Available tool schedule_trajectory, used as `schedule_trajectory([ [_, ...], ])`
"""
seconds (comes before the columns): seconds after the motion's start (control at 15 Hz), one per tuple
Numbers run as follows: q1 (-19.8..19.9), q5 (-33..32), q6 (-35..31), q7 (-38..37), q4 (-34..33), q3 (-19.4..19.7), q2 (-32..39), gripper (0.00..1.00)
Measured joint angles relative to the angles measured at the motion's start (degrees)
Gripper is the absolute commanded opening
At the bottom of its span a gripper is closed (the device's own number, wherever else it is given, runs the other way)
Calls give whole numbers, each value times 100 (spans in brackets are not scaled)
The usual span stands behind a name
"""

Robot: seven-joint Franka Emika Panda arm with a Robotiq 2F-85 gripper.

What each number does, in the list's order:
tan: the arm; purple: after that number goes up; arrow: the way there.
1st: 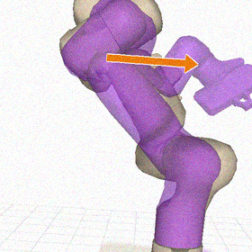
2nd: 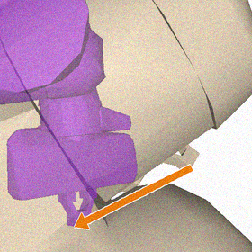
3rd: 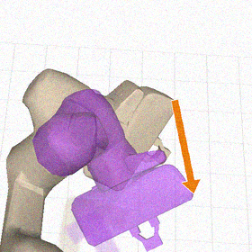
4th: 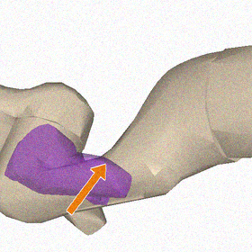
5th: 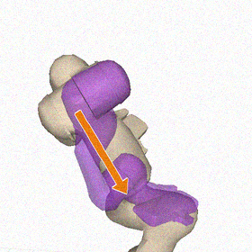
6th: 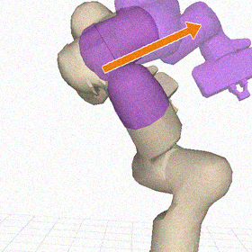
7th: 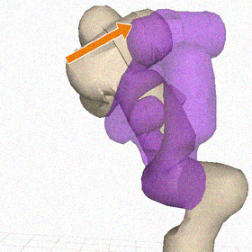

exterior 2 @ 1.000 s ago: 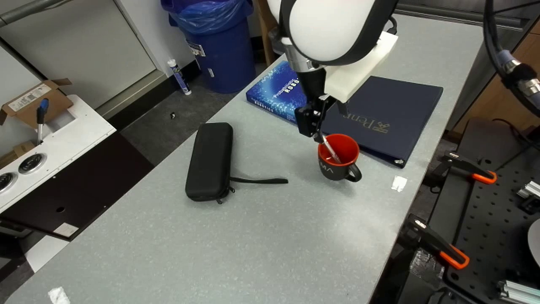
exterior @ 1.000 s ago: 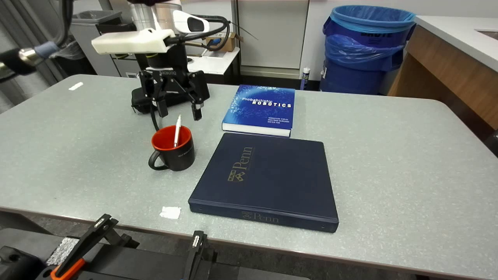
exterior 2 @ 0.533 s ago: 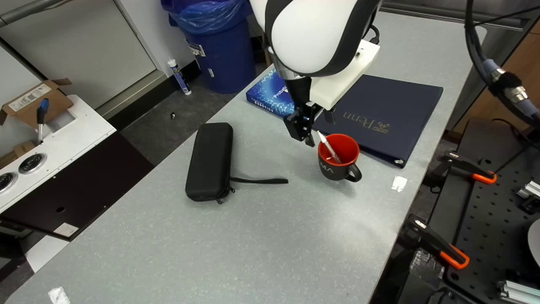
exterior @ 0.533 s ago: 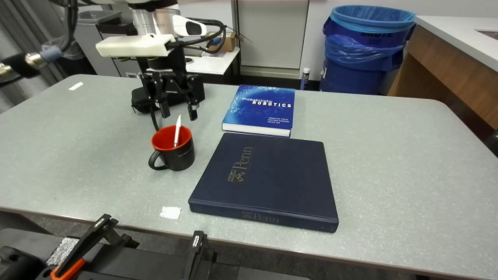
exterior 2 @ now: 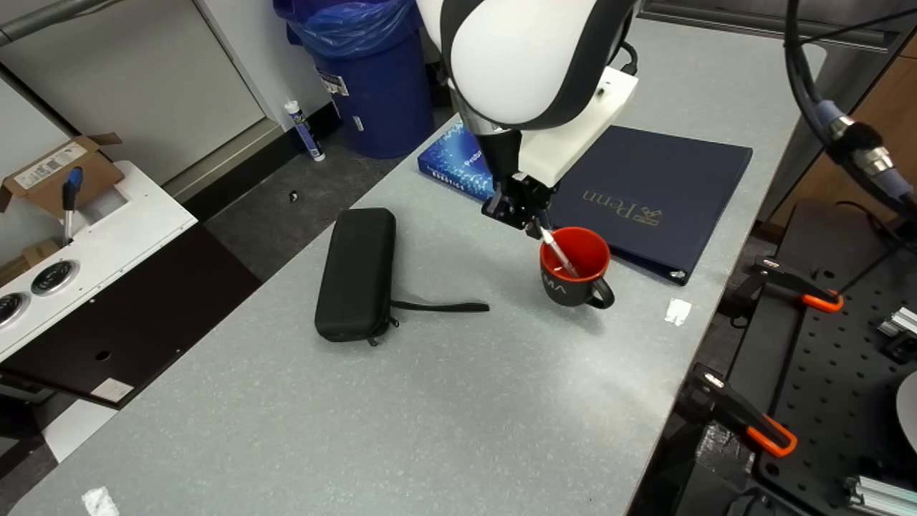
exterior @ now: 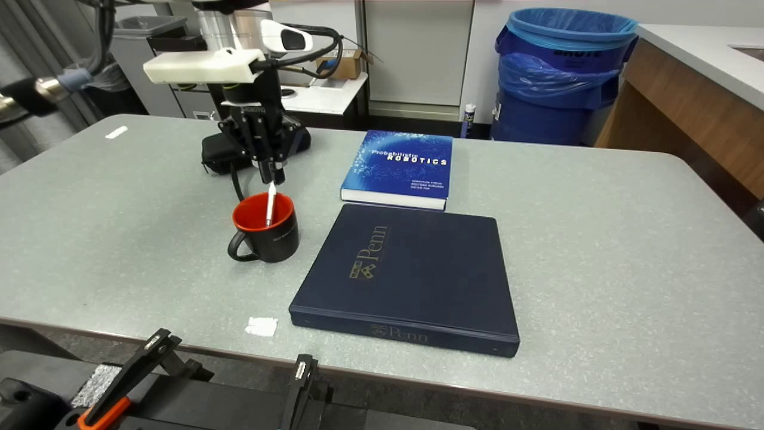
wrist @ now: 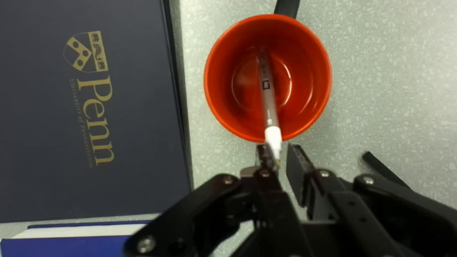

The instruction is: Remove the pen from the mug and put it on the table

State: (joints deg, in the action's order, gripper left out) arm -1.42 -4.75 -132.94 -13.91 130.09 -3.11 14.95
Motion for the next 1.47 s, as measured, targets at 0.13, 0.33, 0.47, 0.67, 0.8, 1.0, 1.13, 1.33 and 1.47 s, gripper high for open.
schedule_trajectory([
  [0.13, 0, 21, 21, 0, -26, 6, -5, 1],
  [0.33, 1, 108, 131, 9, -60, 29, -13, 1],
  [0.47, 1, 148, 382, 25, -63, 40, -119, 1],
  [0.67, 1, 210, 816, 173, 12, 37, -640, 1],
  [0.8, 1, 298, 1039, 410, 175, 28, -1230, 1],
  [1.0, -7, 599, 1190, 794, 403, -8, -2081, 1],
  [1.13, -60, 874, 1192, 1035, 475, -24, -2443, 1],
  [1.33, -220, 1088, 1080, 1147, 477, -114, -2431, 1],
  [1.47, -316, 1088, 785, 1116, 478, -238, -2099, 1],
])
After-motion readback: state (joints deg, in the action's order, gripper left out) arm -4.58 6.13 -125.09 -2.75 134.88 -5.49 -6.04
